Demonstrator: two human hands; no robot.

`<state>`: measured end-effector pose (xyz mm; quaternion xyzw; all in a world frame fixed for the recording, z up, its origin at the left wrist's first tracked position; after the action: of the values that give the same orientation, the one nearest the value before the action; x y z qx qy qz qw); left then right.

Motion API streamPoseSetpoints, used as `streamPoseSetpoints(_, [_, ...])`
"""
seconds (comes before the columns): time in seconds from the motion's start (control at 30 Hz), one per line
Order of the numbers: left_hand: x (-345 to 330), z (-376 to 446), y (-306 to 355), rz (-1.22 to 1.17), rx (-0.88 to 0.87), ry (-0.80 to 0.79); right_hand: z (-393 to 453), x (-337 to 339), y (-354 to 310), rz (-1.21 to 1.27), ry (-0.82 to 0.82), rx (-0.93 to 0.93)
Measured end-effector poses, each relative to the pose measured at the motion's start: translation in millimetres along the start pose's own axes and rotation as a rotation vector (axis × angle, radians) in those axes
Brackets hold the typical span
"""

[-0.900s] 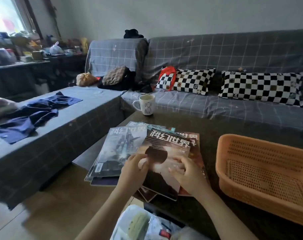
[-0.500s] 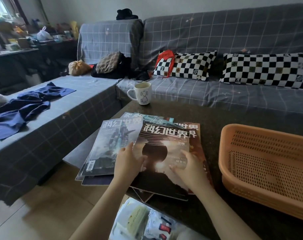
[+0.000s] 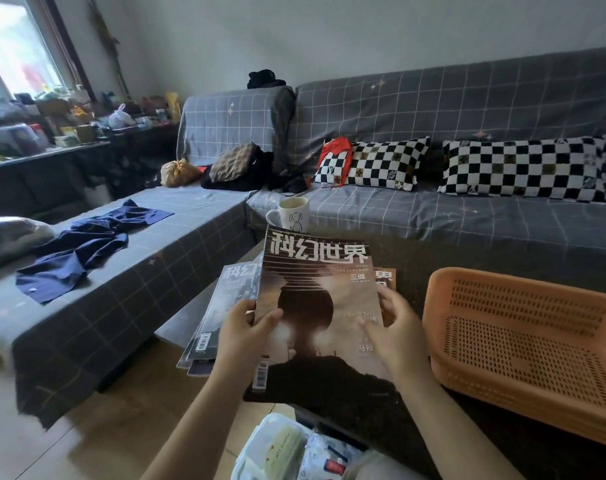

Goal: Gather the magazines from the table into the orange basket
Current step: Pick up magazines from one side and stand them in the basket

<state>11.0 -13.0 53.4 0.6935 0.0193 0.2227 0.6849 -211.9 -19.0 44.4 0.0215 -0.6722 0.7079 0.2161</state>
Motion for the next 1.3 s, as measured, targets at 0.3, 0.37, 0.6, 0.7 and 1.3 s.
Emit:
streamPoseSetpoints(0.3, [-30,-31,73,-0.162,-0.083,-0.141,-7,84,-35,0.16,0.089,0.039])
streamPoseSetpoints(0.37, [-50,-35,83,-0.2,-0.078,-0.179,-6,108,-34,0.163,0.122,0.031])
streamPoseSetpoints(0.6, [-149,-43,106,-0.192,-0.075,-0.317,2,197,-8,0.115,0.272,-0.03])
streamPoseSetpoints(0.7, [-193,-46,108,-0.174,-0.054,-0.382,9,227,10,0.069,0.335,-0.063])
streamPoseSetpoints(1.3, [-326,-12,61,0.326,-0.021,-0.544,67,264,99,-0.277,0.318,-0.227])
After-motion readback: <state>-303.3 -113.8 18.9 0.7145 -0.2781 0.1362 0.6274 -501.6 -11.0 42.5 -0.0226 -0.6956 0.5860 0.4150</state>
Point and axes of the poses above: each hand's wrist, its own z-axis towards the middle knuckle, its own x-axis out of the back of the hand, y = z × x, the point moved 4 cm from there along z, towards the middle knuckle
